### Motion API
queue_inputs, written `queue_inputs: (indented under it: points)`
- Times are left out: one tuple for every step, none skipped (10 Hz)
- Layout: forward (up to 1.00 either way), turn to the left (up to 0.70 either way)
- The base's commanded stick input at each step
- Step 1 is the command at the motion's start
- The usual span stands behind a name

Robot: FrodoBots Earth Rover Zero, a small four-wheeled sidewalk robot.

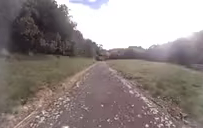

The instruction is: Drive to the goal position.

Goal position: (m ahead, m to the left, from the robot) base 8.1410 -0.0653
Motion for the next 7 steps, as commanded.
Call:
queue_inputs:
  points:
    - [0.3, 0.0]
    - [0.3, 0.0]
    - [0.3, 0.0]
    - [0.3, 0.0]
    - [0.3, 0.0]
    - [0.3, 0.0]
    - [0.3, 0.0]
